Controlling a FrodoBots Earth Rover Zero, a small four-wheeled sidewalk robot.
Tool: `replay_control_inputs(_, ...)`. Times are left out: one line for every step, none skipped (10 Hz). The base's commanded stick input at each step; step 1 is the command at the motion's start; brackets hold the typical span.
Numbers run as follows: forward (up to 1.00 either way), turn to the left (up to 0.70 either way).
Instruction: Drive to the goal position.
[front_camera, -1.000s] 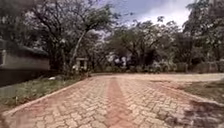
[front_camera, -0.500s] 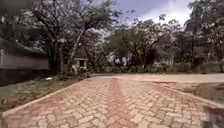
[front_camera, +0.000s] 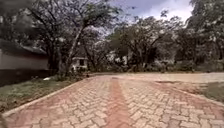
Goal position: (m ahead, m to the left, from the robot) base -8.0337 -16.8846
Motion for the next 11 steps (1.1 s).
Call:
replay_control_inputs(0.7,0.0)
replay_control_inputs(0.7,-0.07)
replay_control_inputs(0.7,-0.24)
replay_control_inputs(0.7,-0.35)
replay_control_inputs(0.7,-0.35)
replay_control_inputs(0.7,0.0)
replay_control_inputs(0.7,0.0)
replay_control_inputs(0.7,0.0)
replay_control_inputs(0.7,0.0)
replay_control_inputs(0.7,0.0)
replay_control_inputs(0.7,0.0)
